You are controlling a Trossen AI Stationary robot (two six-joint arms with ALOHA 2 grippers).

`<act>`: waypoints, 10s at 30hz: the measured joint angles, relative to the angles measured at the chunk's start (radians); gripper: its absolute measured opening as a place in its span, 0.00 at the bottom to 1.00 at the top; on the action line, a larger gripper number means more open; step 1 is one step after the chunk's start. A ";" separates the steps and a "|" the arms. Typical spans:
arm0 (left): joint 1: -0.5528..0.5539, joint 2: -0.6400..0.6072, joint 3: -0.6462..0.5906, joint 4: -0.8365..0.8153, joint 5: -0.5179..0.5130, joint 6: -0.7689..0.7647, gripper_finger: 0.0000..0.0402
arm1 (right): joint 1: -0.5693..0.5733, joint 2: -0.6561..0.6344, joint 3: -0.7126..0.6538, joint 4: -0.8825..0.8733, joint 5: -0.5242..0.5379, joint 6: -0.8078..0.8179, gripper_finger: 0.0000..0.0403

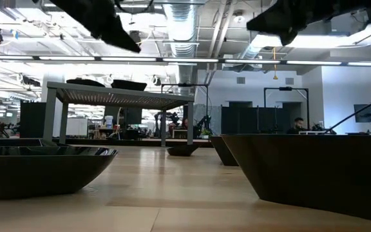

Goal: Pick & Place Mini shaped plates
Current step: Stack the black distorted square plate on top of the black distorted square plate on the shelf

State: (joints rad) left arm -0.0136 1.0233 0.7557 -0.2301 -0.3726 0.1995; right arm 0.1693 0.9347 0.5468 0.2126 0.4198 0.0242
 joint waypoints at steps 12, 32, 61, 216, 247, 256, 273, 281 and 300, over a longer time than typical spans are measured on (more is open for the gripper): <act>-0.200 -0.011 0.001 0.007 0.067 -0.104 0.21 | 0.065 0.293 0.137 0.004 -0.195 0.039 0.35; -0.213 -0.011 0.001 0.014 0.067 -0.137 0.22 | 0.244 0.906 0.639 -0.629 -0.186 0.389 0.39; -0.253 -0.026 0.000 0.025 0.068 -0.190 0.22 | 0.181 0.801 0.783 -0.797 -0.061 0.052 0.01; 0.118 0.015 0.019 -0.041 -0.206 -0.104 0.03 | 0.261 0.852 0.925 -1.271 0.287 0.266 0.41; 0.243 0.059 0.016 -0.042 -0.115 -0.009 0.16 | 0.260 0.853 0.925 -1.247 0.283 0.265 0.40; 0.222 0.059 0.016 0.003 -0.116 -0.021 0.33 | 0.260 0.853 0.925 -1.247 0.283 0.265 0.39; -0.138 -0.066 0.017 0.108 -0.039 -0.042 0.27 | 0.351 0.836 1.069 -1.500 0.339 0.289 0.26; -0.183 -0.064 0.017 0.101 -0.041 -0.085 0.26 | 0.378 0.571 0.818 -1.386 0.308 0.499 0.20; -0.182 -0.032 0.017 0.096 -0.041 -0.085 0.26 | 0.084 0.330 0.194 -0.785 -0.105 0.613 0.19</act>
State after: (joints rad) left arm -0.1952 0.9913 0.7723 -0.1340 -0.4141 0.1143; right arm 0.2532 1.2647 0.7410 -0.5720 0.3146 0.6369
